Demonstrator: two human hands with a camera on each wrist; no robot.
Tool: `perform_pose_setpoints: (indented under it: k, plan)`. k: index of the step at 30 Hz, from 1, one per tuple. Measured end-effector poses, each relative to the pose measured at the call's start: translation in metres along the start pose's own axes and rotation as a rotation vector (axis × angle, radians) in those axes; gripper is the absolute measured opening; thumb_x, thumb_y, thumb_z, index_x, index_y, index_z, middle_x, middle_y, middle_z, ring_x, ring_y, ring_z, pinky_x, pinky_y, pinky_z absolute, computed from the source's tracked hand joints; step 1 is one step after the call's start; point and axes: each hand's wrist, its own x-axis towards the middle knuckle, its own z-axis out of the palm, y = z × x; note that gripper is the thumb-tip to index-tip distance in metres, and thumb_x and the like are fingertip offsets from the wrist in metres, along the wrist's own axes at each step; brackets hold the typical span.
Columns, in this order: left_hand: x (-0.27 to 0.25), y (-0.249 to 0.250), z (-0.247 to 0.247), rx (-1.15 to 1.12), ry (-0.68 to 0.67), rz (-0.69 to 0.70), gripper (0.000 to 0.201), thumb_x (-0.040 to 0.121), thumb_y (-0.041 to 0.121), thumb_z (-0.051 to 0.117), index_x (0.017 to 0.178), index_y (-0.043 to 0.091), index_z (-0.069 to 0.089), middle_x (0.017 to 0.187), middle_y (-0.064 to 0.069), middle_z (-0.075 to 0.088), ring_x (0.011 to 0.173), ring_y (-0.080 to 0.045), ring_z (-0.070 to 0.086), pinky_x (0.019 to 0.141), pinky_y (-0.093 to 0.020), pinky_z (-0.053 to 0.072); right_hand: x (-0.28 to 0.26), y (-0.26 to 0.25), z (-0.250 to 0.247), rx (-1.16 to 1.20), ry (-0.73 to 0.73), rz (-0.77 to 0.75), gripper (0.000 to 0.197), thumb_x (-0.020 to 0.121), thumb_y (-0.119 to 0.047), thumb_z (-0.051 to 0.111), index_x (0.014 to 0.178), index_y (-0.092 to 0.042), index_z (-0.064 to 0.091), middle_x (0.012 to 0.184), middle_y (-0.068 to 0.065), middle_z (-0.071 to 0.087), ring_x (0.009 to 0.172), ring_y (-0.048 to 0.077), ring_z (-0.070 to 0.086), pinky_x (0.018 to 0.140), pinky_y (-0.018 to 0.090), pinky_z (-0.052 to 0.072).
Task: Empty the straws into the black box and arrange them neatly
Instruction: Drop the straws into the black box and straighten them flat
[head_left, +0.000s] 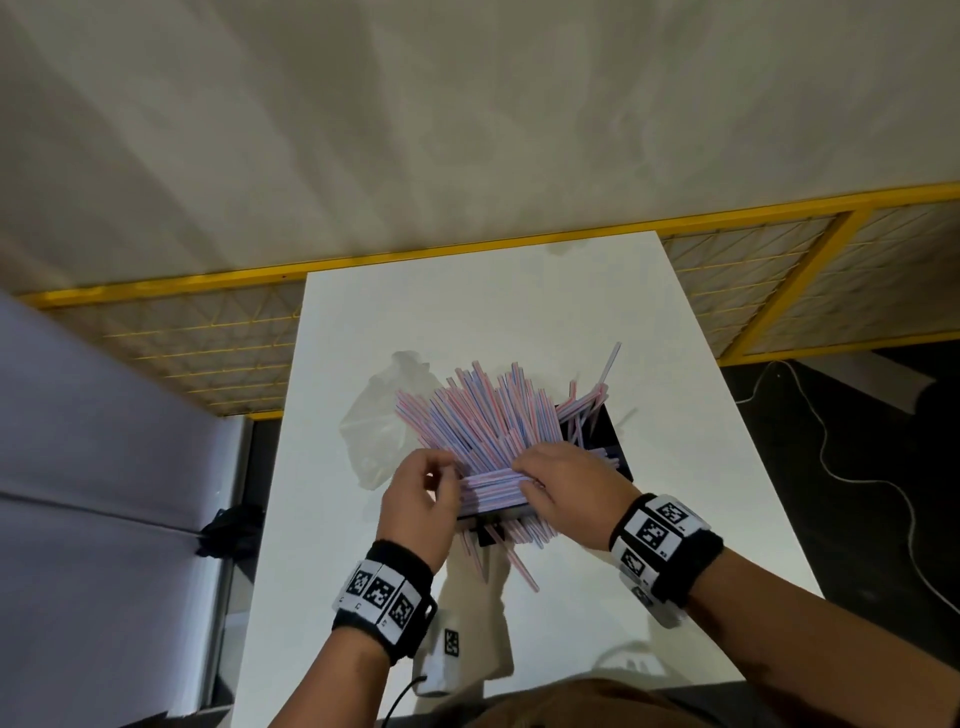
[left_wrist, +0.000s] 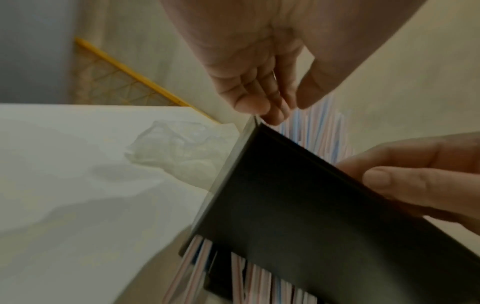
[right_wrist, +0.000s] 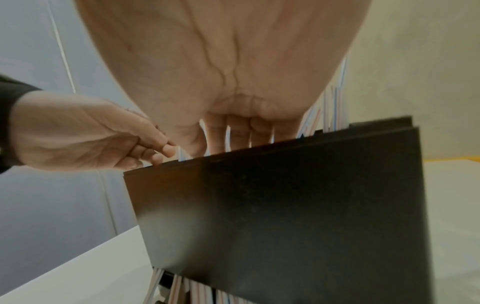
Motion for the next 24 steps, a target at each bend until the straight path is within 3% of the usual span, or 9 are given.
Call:
perform_pose_setpoints:
  k: [2,5,6,10,13,17,20,24]
  plan:
    - [0.000,-0.010,-0.001,-0.060,0.125,-0.116,0.019,0.098,0.011,0.054,0.096,0.030,0.058,0.087,0.010,0.067,0.075,-0.010,0.066,0.061,-0.014,0.048,-0.006,-0.003,-0.001,-0.018,0.074,-0.054,0.027,0.102,-0.035,0.051,0.120,-0.020,0.064,0.109,-0.004,0.061,0.100,0.016,0.055,0.088,0.032,0.047]
    - [-0.001,-0.031,0.000,-0.112,0.199,-0.388,0.013,0.098,0.008,0.052,0.098,0.021,0.054,0.090,-0.002,0.063,0.080,-0.027,0.066,0.063,-0.026,0.044,-0.013,-0.005,0.002,-0.024,0.111,-0.102,0.031,0.099,-0.038,0.057,0.124,-0.022,0.063,0.114,-0.006,0.058,0.104,0.012,0.053,0.091,0.027,0.045]
    - [-0.003,-0.039,0.002,-0.128,0.164,-0.486,0.009,0.098,0.008,0.053,0.104,0.015,0.054,0.091,-0.004,0.063,0.079,-0.026,0.068,0.064,-0.028,0.045,-0.014,-0.005,0.004,-0.016,0.117,-0.116,0.031,0.098,-0.036,0.060,0.125,-0.021,0.063,0.115,-0.005,0.058,0.106,0.013,0.053,0.093,0.026,0.045]
    - [-0.013,-0.066,0.020,-0.180,-0.100,-0.740,0.036,0.099,0.014,0.059,0.131,0.006,0.045,0.105,-0.010,0.070,0.078,-0.020,0.073,0.057,-0.029,0.050,-0.019,-0.004,0.014,0.068,0.138,-0.147,0.019,0.098,-0.022,0.062,0.117,-0.018,0.064,0.114,-0.003,0.055,0.106,0.014,0.051,0.094,0.025,0.044]
    - [-0.016,-0.080,0.036,-0.186,-0.116,-0.791,0.047,0.096,0.009,0.063,0.138,-0.001,0.045,0.105,-0.016,0.071,0.076,-0.023,0.071,0.055,-0.029,0.053,-0.021,-0.004,0.020,0.118,0.133,-0.133,0.008,0.100,-0.019,0.059,0.106,-0.018,0.064,0.108,-0.005,0.052,0.102,0.013,0.049,0.091,0.023,0.041]
    - [-0.016,-0.087,0.052,-0.200,-0.067,-0.866,0.055,0.083,0.016,0.081,0.125,0.005,0.047,0.089,-0.016,0.072,0.067,-0.027,0.067,0.068,-0.038,0.060,-0.021,-0.003,0.024,0.125,0.135,-0.112,0.007,0.102,-0.019,0.059,0.104,-0.016,0.065,0.106,-0.003,0.052,0.100,0.016,0.049,0.092,0.026,0.042]
    - [-0.019,-0.091,0.062,-0.076,-0.004,-0.819,0.038,0.084,0.020,0.079,0.110,0.005,0.056,0.080,-0.014,0.073,0.067,-0.029,0.069,0.075,-0.044,0.062,-0.022,-0.004,0.023,0.131,0.110,-0.098,0.009,0.102,-0.019,0.058,0.105,-0.014,0.064,0.107,-0.003,0.053,0.102,0.017,0.050,0.093,0.030,0.044]
    - [-0.024,-0.092,0.067,0.008,0.042,-0.754,0.024,0.087,0.022,0.074,0.098,0.006,0.060,0.086,-0.017,0.074,0.080,-0.036,0.072,0.077,-0.044,0.060,-0.020,-0.006,0.020,0.137,0.104,-0.089,0.009,0.102,-0.017,0.058,0.104,-0.012,0.065,0.106,-0.001,0.054,0.101,0.019,0.050,0.093,0.034,0.046]
